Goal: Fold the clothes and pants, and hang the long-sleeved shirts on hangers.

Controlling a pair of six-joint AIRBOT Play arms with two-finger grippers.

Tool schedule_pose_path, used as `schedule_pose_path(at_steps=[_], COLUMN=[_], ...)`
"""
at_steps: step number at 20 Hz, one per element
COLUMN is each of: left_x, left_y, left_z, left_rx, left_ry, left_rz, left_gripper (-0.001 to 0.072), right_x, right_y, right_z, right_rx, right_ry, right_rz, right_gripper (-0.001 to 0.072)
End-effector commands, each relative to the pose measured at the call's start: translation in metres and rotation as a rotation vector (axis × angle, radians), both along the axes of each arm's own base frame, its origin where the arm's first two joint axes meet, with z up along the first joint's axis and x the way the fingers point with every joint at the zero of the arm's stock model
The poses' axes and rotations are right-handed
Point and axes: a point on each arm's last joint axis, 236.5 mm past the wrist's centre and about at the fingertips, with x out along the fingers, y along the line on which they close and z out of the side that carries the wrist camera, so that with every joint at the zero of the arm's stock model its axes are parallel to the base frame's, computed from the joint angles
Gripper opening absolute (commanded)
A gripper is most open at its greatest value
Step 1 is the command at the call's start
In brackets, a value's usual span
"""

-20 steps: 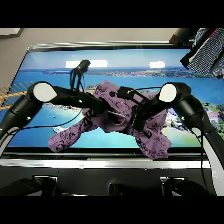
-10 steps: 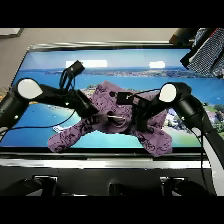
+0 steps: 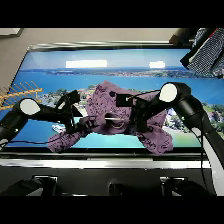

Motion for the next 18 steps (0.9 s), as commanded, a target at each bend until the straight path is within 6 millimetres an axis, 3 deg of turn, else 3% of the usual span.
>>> schedule_pose_path(at_steps=[1, 4, 7, 8, 9, 11, 12, 16, 17, 18], left_x=[0.01, 0.023, 0.016, 0.013, 0.009, 0.006, 0.005, 0.007, 0.007, 0.007], left_y=[-0.003, -0.01, -0.023, -0.027, -0.031, -0.035, -0.035, -0.032, -0.032, -0.032], left_z=[-0.011, -0.011, -0.019, -0.021, -0.023, -0.024, -0.023, -0.017, -0.016, -0.014], left_rx=[0.014, 0.008, 0.013, 0.014, 0.015, 0.02, 0.024, 0.02, 0.019, 0.018], left_ry=[-0.067, -0.121, -0.104, -0.098, -0.094, -0.104, -0.119, -0.137, -0.142, -0.147], left_rz=[-0.028, -0.007, -0.042, -0.056, -0.07, -0.102, -0.128, -0.121, -0.123, -0.124], left_gripper=[0.0671, 0.0669, 0.0654, 0.0584, 0.0466, 0.0129, 0.0031, 0.003, 0.003, 0.003], right_x=[-0.002, -0.002, -0.003, -0.004, -0.004, -0.004, -0.005, -0.018, -0.016, -0.013], right_y=[0.002, 0.003, 0.006, 0.006, 0.006, 0.006, 0.006, -0.008, -0.012, -0.016], right_z=[0.002, 0.002, 0.003, 0.003, 0.003, 0.004, 0.003, 0.009, 0.015, 0.022], right_rx=[0.011, 0.014, 0.027, 0.028, 0.028, 0.028, 0.026, -0.019, -0.026, -0.032], right_ry=[-0.002, 0.0, 0.004, 0.005, 0.005, 0.006, 0.011, 0.023, -0.012, -0.054], right_rz=[0.019, 0.019, 0.02, 0.02, 0.02, 0.02, 0.022, 0.037, 0.032, 0.023], right_gripper=[0.0036, 0.0036, 0.0036, 0.0036, 0.0036, 0.0036, 0.0036, 0.004, 0.0079, 0.0192])
